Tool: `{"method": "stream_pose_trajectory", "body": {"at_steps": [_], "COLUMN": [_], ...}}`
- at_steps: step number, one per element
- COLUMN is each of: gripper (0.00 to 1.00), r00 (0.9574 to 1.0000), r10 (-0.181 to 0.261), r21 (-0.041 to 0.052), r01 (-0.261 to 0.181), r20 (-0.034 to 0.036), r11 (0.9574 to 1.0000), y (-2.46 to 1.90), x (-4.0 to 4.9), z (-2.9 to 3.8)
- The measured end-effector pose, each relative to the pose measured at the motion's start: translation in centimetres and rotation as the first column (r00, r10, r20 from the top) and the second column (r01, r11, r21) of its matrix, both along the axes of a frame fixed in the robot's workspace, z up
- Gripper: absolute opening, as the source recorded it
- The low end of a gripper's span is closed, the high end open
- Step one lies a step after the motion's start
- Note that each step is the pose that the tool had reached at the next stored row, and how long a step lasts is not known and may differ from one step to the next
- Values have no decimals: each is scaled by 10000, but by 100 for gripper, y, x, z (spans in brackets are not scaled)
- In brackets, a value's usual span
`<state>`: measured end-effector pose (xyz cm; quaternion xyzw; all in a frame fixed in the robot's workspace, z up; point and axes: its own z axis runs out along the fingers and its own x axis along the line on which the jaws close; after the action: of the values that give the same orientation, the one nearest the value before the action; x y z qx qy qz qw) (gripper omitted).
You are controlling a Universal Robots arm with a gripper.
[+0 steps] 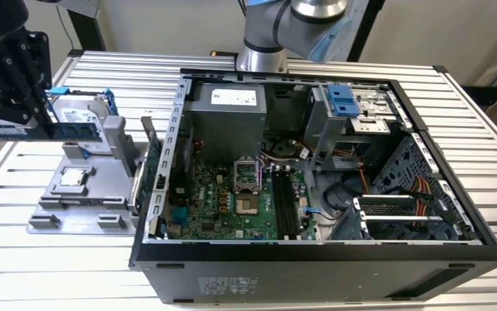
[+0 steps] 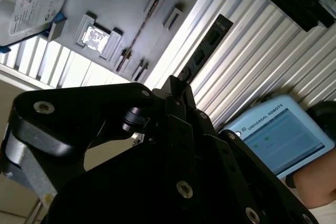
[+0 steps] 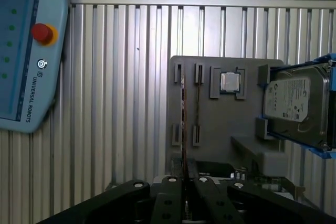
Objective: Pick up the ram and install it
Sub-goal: 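Pick up the ram and move it above insertion slot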
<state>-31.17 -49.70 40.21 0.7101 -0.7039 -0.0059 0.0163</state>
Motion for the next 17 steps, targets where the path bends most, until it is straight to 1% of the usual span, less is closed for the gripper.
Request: {"method": "stream_pose_trajectory", "body": {"at_steps": [17], "gripper": [0], "r00": [10000], "r10": [0], "r21": [0], "r01": [0], "r20": [0], "r11": [10000], "y": [0], "x": [89], "z": [0]}}
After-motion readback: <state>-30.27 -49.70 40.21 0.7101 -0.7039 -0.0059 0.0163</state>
